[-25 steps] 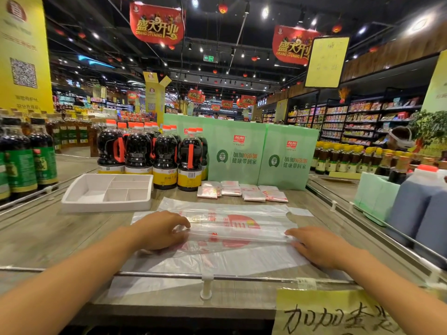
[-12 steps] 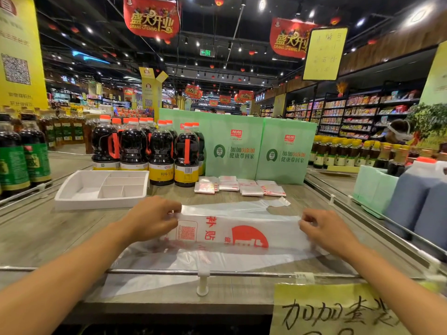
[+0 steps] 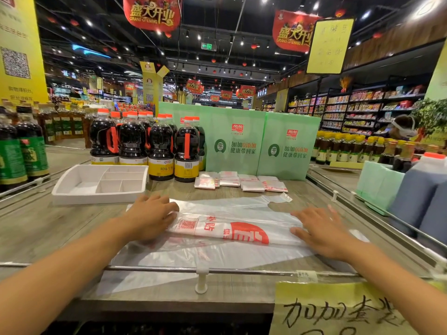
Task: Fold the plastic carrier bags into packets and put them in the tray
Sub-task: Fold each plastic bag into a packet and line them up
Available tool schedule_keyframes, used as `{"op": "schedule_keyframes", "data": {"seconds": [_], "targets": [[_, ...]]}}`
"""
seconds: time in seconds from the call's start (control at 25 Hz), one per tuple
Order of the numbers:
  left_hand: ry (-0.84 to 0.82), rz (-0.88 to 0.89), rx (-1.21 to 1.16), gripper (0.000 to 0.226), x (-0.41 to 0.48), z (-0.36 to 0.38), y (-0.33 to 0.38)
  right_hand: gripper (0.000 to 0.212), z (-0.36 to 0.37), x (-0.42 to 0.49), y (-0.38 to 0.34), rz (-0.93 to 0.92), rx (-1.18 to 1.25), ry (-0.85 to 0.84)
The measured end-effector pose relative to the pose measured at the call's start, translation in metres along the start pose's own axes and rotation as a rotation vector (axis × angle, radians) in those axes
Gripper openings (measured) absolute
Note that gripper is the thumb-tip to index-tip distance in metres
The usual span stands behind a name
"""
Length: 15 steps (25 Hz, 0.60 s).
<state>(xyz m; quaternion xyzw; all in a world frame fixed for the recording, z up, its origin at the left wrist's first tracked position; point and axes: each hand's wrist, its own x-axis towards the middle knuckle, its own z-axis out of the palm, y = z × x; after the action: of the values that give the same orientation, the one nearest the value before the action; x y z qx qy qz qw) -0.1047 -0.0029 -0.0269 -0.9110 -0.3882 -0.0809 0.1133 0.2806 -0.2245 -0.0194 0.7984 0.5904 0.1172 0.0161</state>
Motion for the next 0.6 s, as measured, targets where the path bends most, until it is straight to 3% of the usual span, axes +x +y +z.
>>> {"op": "schedule_keyframes", "data": {"seconds": [0.08,0.36,0.44,0.52,0.6], "targets": [[-0.015,-0.005,-0.021,0.036,0.000,0.003,0.000,0.061,-0.002,0.000,-0.003,-0.061,-0.046,-0.025],[-0.058,-0.036,-0.170,0.034,0.002,0.011,-0.007,0.066,0.001,-0.002,-0.010,-0.201,0.198,-0.196],[-0.051,-0.020,-0.198,0.043,0.003,0.010,-0.004,0.078,0.000,-0.002,-0.010,-0.201,0.231,-0.229],[-0.076,0.064,-0.246,0.070,0.004,0.000,0.007,0.091,-0.005,0.000,-0.011,-0.188,0.233,-0.229],[-0.117,0.160,-0.302,0.069,0.009,-0.015,0.026,0.086,-0.013,0.005,-0.019,-0.167,0.203,-0.200]]}}
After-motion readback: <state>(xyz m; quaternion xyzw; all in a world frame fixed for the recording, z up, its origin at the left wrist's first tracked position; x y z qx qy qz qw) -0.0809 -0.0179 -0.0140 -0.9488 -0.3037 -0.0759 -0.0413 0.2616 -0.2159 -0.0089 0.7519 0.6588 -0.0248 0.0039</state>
